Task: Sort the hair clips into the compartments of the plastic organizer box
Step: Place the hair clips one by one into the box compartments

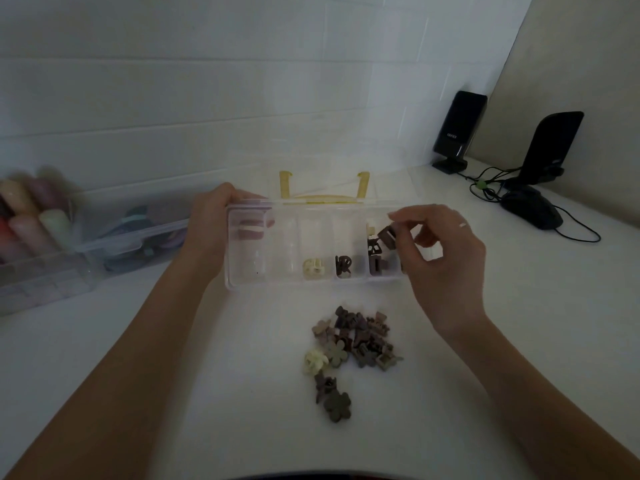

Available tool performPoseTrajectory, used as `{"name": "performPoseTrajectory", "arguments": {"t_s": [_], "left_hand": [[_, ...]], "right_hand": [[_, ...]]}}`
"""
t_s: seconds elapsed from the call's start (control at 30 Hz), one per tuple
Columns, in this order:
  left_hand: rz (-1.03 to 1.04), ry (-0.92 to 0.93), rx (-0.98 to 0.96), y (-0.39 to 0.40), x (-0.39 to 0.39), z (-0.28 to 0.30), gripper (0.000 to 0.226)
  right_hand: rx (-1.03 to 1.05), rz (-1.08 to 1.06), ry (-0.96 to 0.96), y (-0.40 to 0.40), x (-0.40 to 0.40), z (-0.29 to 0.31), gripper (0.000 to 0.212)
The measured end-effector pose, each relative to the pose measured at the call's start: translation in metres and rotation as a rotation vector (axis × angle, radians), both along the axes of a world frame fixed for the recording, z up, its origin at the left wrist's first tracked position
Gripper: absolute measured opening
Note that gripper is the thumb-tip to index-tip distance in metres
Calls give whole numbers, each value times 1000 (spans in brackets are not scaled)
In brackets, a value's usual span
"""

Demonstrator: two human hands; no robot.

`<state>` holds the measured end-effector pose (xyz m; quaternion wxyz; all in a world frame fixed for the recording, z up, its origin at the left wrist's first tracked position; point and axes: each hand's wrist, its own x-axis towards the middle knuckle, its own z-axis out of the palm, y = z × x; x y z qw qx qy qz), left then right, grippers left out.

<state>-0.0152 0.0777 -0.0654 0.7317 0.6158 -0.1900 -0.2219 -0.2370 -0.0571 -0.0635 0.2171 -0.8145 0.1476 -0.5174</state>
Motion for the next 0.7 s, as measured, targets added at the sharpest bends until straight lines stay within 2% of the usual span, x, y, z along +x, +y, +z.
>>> {"name": "performPoseTrajectory", "arguments": {"t_s": [0.2,0.3,0.4,0.5,0.6,0.7], "left_hand": [[10,26,-8,0,-3,2,32],[16,42,-22,0,-3,3,35],[16,33,-21,0,-5,3,34],[13,22,-13,0,-4,3,33],[20,18,-9,0,-5,3,33],[19,18,-18,0,-5,4,32]], "right_hand": [[46,-33,193,-7,5,-9,16],[-26,4,242,-6,7,-14,16],[-99,17,224,-6,8,-16,10],[-148,48,172,-4,7,-12,17],[-238,188,197,0,4,-9,16],[-285,337,304,7,2,-11,15]]}}
